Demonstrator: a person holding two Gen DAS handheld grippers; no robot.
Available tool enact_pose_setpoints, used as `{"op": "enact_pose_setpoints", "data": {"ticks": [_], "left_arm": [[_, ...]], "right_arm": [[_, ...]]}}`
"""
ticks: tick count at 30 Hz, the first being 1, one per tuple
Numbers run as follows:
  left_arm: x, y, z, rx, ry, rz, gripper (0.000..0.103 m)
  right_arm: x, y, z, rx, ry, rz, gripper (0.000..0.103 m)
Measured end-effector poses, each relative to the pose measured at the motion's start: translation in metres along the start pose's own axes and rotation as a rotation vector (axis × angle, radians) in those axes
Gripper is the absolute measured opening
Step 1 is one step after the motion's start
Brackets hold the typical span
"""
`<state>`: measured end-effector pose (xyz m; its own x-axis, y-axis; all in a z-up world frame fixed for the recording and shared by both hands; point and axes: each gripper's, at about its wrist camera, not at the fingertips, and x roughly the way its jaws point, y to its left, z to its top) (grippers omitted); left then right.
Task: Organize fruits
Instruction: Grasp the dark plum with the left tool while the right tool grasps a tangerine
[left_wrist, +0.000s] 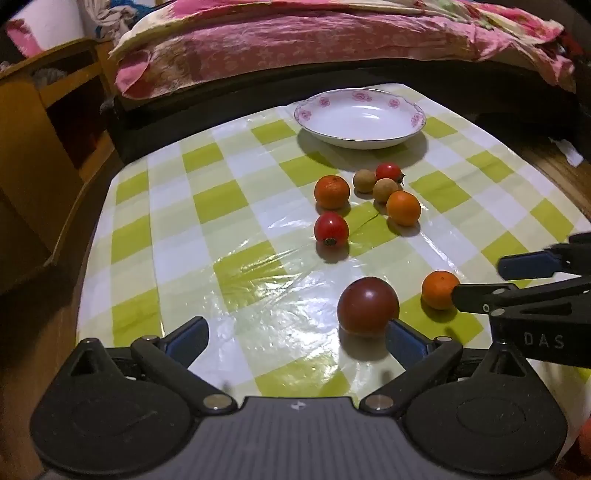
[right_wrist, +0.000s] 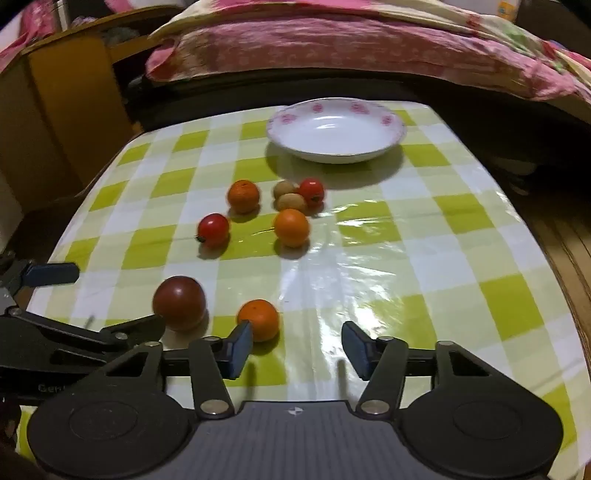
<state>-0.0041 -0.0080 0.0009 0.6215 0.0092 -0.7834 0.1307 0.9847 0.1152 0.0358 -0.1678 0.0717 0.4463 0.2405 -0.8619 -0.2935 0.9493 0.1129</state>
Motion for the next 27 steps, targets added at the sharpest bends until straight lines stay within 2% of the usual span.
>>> {"op": "enact_pose_setpoints", "data": {"ticks": [3,5,9,15,16,18,21,27], "left_arm": [[0.001,0.000,0.004,0.031,-0.020,-0.016,0.102],[0.004,0.003,0.004,0.044,-0.021,-0.035,0.099],[0.009,0.010,0.005,0.023,-0.016,-0.098,0.098],[0.013,0.012,0.006,0.011,-0.024,-0.159,0.097],[0.013,0.011,0.006,0.016,-0.022,-0.166,0.097],[0.013,0.009,0.008,0.035,-0.028,-0.171,0.097],[0.016,0.008,0.013,0.048,-0.029,-0.187,0.096],[0.023,-0.008,0.016,0.085,0.023,-0.287,0.081]], "right_arm": [[0.003,0.002,0.007,-0.027,0.005,0.031,0.037],[0.009,0.003,0.011,-0.055,0.022,0.059,0.035],[0.022,0.002,0.012,-0.084,0.099,0.102,0.026],[0.028,0.002,0.022,-0.117,0.119,0.135,0.026],[0.035,0.000,0.023,-0.157,0.152,0.094,0.026],[0.040,-0.005,0.025,-0.149,0.169,0.130,0.025],[0.040,-0.007,0.028,-0.142,0.160,0.139,0.024],[0.033,-0.018,0.028,-0.121,0.182,0.098,0.024]]}}
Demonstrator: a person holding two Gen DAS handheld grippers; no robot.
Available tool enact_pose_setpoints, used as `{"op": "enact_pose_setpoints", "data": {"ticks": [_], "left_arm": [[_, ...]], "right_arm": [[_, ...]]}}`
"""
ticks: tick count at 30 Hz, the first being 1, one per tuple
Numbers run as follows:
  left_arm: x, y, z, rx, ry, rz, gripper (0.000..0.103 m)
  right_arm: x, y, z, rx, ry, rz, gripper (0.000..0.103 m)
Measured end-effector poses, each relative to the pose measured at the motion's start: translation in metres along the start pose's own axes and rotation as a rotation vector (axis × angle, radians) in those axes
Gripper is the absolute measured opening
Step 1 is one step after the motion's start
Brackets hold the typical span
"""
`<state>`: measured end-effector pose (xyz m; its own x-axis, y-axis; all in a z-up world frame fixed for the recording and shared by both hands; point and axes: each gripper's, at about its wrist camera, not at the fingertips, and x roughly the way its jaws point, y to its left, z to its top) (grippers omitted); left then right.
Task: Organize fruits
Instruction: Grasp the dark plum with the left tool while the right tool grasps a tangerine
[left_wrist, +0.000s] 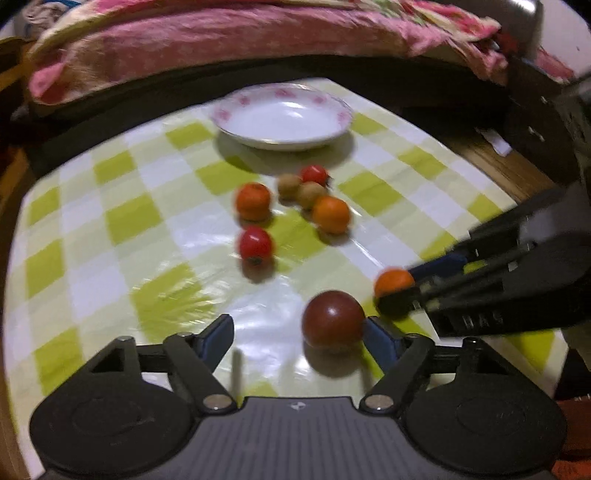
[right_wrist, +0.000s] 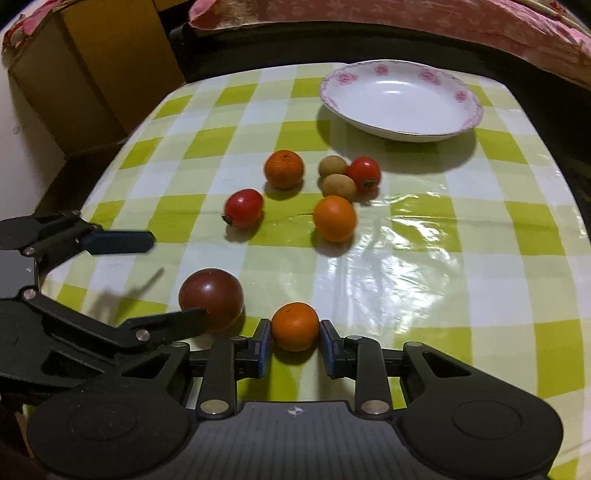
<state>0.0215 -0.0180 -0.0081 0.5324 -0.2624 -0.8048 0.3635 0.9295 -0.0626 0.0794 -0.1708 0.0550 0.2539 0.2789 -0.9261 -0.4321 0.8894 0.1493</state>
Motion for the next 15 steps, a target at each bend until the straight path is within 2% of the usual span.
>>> {"op": "enact_pose_setpoints", "data": {"ticks": [2,3,5,10,15], "left_arm": [[0.005,-0.012,0.000,0.057,0.010,-0.026,0.070],[0.009,-0.018,0.001,0.078,0.015,-0.038,0.068],[0.017,-0.024,0.002,0.087,0.027,-0.070,0.057],[0.021,-0.026,0.007,0.057,0.019,-0.100,0.050],[0.026,-0.032,0.012,0.081,0.005,-0.085,0.049]], "right_arm": [[-0.005,-0.004,-0.001,0.027,-0.011,-0.004,0.024],[-0.008,-0.007,-0.001,0.036,-0.016,-0.005,0.024],[-0.010,-0.012,0.001,0.060,-0.022,-0.012,0.024],[-0.009,-0.020,0.001,0.100,-0.005,-0.008,0.024],[-0.010,-0.023,-0.001,0.118,-0.014,-0.017,0.024]]}}
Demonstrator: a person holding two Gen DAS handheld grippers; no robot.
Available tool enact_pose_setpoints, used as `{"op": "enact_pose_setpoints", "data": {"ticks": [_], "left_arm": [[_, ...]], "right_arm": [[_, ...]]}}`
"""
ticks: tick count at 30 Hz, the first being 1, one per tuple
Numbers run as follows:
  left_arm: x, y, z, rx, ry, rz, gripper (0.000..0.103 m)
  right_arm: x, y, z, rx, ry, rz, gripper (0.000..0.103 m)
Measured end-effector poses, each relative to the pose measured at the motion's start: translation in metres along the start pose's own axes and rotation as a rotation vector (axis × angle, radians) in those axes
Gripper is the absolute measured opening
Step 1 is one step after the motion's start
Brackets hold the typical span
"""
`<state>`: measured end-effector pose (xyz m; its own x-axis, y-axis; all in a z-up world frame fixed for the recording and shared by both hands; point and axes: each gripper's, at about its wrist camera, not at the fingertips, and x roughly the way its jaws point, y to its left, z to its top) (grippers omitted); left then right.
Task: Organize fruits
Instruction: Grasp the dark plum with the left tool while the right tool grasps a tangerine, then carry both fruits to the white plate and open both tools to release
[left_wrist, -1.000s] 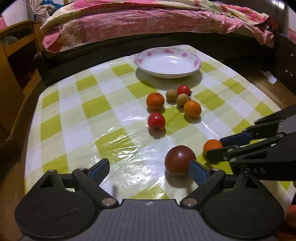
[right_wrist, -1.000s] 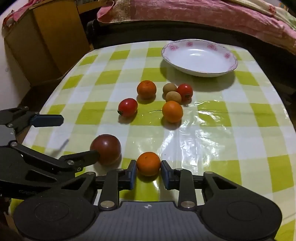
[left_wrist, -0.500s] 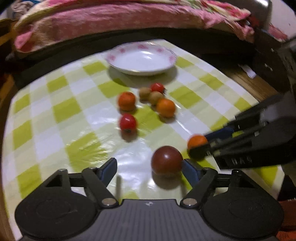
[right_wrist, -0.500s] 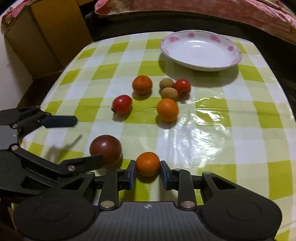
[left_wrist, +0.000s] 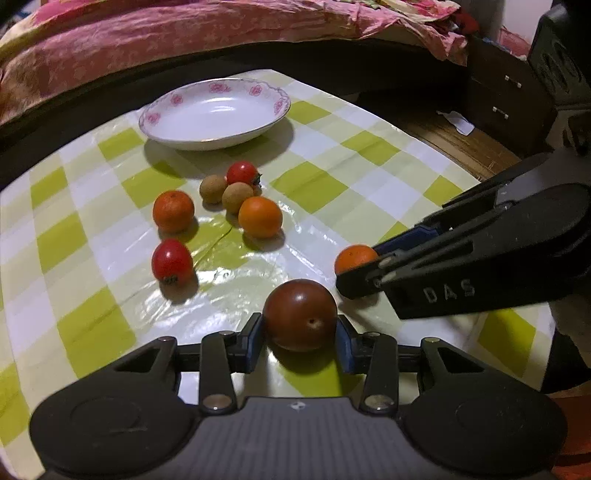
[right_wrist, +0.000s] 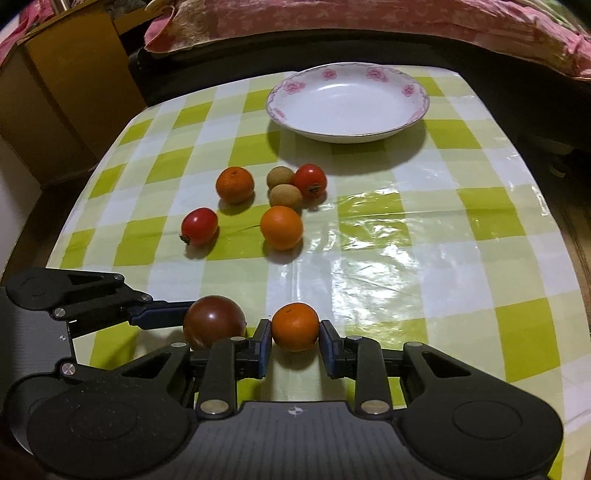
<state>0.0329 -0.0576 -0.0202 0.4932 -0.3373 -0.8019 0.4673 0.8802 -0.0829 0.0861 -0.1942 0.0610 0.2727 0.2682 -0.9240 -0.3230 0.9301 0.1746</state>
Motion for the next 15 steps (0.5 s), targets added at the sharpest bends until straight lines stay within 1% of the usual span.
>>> {"op": "enact_pose_setpoints", "data": {"ticks": [4,6,9,13,15], "left_arm": [[0.001,0.003,0.006,-0.011,0.009,0.004,0.047],[-0.002,0.008,0.007,-0.018,0.009,0.026,0.047],[-0.007,0.021,0.011,-0.056,0.005,0.031,0.047],[-0.015,0.042,0.029,-0.122,-0.033,0.027,0.047],[-0.015,0.046,0.043,-0.113,-0.051,0.042,0.047]], "right_arm": [[0.000,-0.001,-0.003,0.013,-0.003,-0.016,0.024],[-0.004,-0.001,-0.003,0.015,-0.016,-0.030,0.023],[-0.009,-0.002,0.002,0.033,-0.016,-0.044,0.023],[-0.013,-0.003,0.019,0.015,-0.054,-0.048,0.023],[-0.013,-0.008,0.033,0.040,-0.080,-0.036,0.023]]}}
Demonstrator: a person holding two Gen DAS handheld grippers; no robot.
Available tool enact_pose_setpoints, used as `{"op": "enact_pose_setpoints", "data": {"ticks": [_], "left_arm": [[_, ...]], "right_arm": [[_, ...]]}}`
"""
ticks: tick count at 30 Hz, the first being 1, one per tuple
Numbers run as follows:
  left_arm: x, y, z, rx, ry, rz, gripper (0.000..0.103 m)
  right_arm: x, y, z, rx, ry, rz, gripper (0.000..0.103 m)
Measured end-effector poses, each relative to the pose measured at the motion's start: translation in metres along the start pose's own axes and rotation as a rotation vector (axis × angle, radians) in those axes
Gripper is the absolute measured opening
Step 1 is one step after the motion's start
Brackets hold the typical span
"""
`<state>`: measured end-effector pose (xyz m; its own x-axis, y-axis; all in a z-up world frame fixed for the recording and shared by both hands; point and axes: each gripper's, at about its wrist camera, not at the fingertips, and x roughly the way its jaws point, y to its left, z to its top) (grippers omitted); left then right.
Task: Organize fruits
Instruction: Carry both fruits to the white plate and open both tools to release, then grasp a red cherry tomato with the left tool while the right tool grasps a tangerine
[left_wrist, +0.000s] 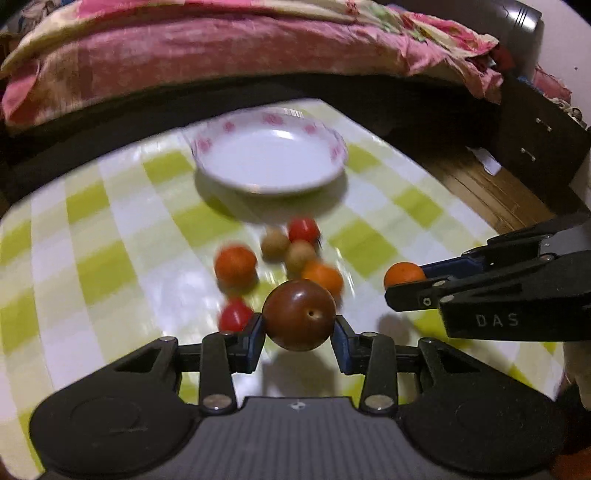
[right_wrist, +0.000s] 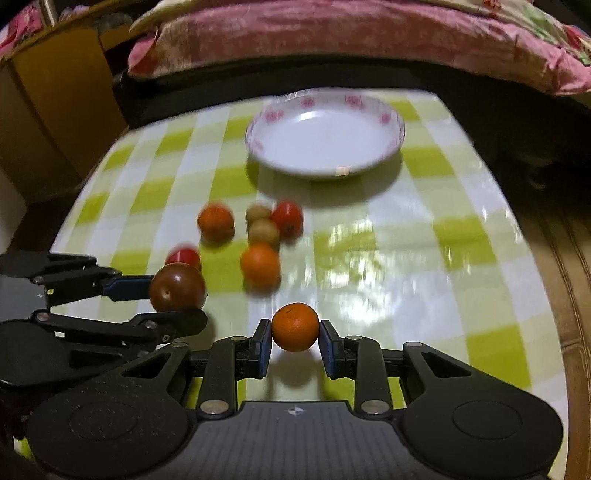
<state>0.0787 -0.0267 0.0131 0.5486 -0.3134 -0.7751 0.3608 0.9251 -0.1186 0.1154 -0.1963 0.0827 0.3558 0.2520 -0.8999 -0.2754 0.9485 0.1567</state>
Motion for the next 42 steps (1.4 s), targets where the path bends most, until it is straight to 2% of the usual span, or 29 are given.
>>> {"op": "enact_pose_setpoints", "data": {"ticks": [7,14,18,26,31,37,42], "left_arm": [[0.020,0.016,0.050,-0.021,-0.042,0.014,0.046],[0.053,0.025,0.082,0.012,-0.038,0.038,0.046],[0.070,0.032,0.088,-0.015,-0.024,0.032,0.047],[0.081,0.027,0.099,0.039,-0.047,0.052,0.046],[0.082,0.028,0.101,0.034,-0.052,0.058,0.047],[0.079,0.032,0.101,0.009,-0.051,0.061,0.048],[0.073,0.032,0.100,-0.002,-0.057,0.053,0.048]], "right_arm": [[0.013,-0.001,0.059,-0.005,-0.094,-0.003,0.023],[0.050,-0.004,0.095,-0.013,-0.102,-0.005,0.023],[0.058,-0.008,0.103,-0.031,-0.116,-0.016,0.023],[0.080,-0.030,0.112,0.029,-0.093,-0.021,0.025],[0.081,-0.032,0.112,0.040,-0.098,-0.024,0.028],[0.079,-0.034,0.112,0.061,-0.110,-0.038,0.042],[0.073,-0.030,0.110,0.056,-0.129,-0.038,0.043]]}}
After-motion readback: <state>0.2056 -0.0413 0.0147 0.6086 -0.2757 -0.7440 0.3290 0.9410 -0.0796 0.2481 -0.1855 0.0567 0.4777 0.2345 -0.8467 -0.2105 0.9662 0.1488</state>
